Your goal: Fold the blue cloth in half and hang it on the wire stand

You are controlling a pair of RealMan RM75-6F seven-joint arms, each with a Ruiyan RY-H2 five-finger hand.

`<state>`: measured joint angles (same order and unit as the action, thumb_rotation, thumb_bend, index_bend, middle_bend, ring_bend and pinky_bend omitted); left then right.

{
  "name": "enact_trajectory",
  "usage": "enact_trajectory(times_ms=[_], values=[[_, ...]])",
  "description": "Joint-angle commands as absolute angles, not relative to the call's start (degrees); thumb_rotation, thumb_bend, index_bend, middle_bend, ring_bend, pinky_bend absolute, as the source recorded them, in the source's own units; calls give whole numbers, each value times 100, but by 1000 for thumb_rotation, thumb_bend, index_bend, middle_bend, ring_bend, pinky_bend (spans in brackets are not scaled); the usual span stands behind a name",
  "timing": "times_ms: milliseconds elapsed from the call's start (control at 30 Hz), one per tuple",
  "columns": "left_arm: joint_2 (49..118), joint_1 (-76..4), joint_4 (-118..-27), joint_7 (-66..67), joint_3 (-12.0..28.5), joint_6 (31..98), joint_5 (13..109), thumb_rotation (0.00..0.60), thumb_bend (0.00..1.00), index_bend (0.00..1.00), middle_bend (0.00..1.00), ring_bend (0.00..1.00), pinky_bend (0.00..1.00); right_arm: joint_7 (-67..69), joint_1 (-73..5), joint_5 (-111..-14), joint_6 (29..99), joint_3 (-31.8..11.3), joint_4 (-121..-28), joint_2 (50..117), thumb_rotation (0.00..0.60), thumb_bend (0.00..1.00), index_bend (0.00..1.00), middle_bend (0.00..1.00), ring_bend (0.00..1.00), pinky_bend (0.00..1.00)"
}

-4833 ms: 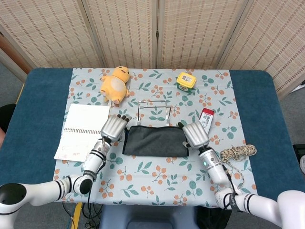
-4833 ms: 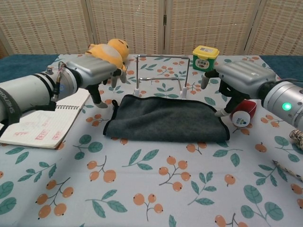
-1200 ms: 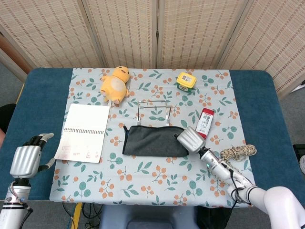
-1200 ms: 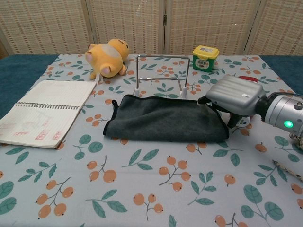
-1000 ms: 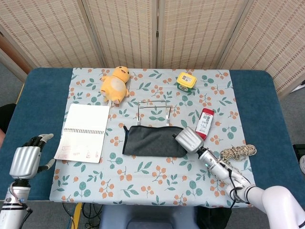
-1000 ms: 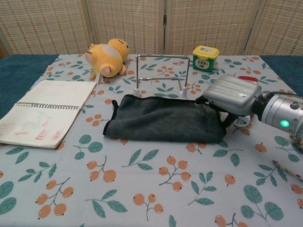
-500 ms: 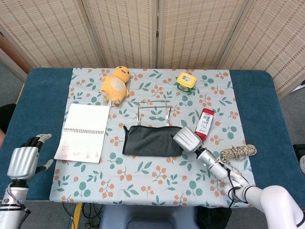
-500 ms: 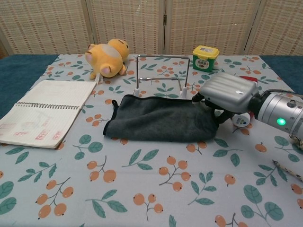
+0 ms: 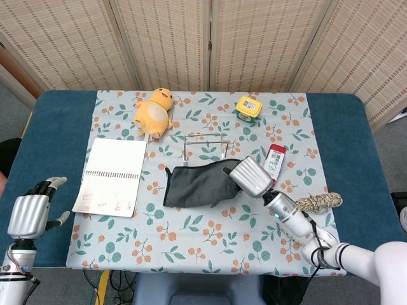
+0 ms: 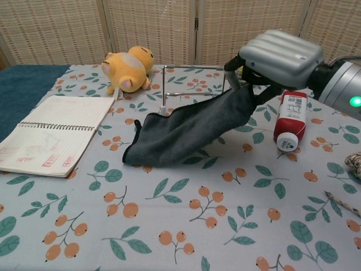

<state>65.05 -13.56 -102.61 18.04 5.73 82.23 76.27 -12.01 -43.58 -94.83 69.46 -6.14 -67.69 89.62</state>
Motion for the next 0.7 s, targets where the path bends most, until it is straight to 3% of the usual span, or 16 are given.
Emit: enact_trajectory(times_ms=[33,367,700], values=[[6501,-1344,-10260,1800,577,8239,7643,600,180,205,242,245,441,-1563,-4404,-9316,7060,-954,-7468,8500,600,461,787,943,838,954],[6476,-1280,-10250,1698,580,8283,7707,600,180,204,242,244,440,-2193,-4588,-8911,6982,-1555,-8370,7989,600,461,787,946,839,954],[6457,-1216,-10207,1590,559,8300,7768,600,180,203,242,241,440,-2588,-4742,-8710,7024,-1879,-8747,7843,600,461,793,954,845,954]])
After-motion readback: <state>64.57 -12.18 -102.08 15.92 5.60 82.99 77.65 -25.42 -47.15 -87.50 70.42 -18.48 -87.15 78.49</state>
